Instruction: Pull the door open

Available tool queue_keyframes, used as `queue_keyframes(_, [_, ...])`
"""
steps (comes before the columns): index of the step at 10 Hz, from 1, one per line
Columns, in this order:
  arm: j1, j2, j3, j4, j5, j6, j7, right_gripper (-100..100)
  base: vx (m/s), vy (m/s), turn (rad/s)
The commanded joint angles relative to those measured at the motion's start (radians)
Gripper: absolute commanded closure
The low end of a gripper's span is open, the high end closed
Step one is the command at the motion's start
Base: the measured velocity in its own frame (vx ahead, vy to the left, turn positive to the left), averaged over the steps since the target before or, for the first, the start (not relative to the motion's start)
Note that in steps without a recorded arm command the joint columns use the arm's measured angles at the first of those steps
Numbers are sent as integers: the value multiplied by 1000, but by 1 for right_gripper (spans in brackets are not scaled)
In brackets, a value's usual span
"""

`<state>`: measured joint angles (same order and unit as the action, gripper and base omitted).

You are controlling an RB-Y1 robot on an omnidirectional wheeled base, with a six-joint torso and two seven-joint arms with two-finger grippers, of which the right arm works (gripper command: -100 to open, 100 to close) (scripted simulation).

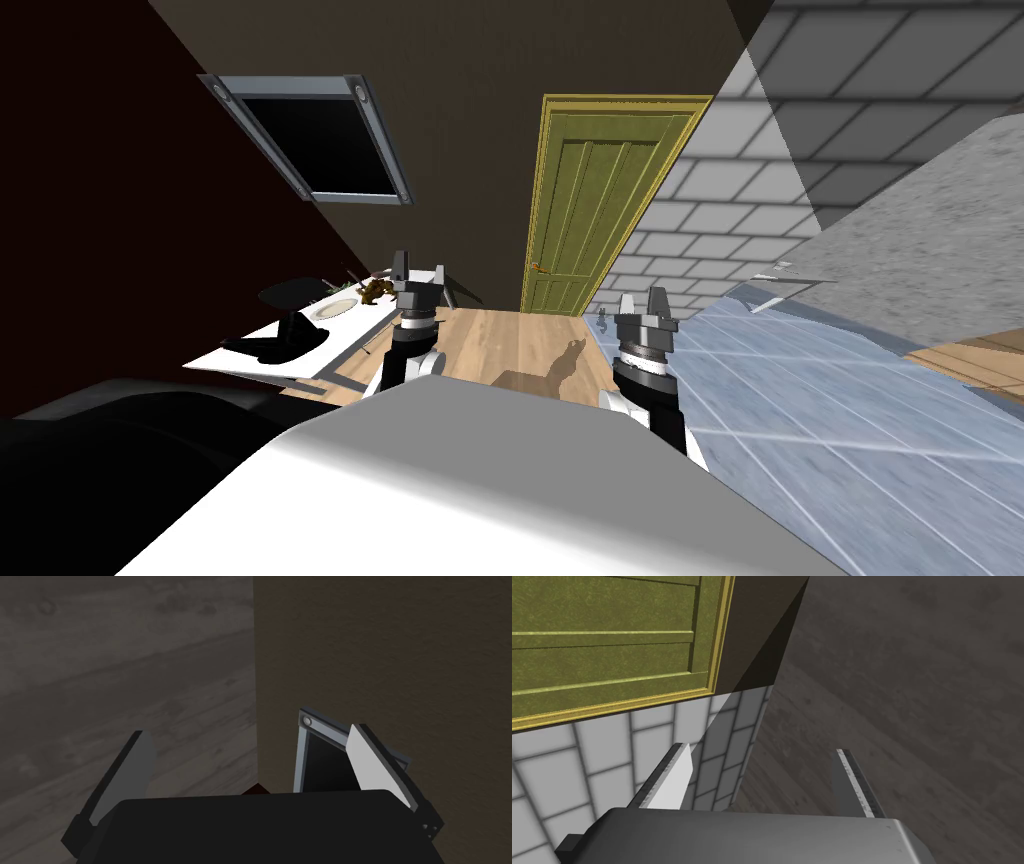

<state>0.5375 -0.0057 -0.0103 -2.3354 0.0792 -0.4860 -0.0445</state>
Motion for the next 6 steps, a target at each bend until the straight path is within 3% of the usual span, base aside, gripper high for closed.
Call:
queue_keyframes(1, [-8, -9, 1, 30, -6, -7, -5, -100, 99, 14, 37])
queue_keyframes(6, [-37, -40, 4, 150, -31, -37, -25, -100, 166, 15, 41])
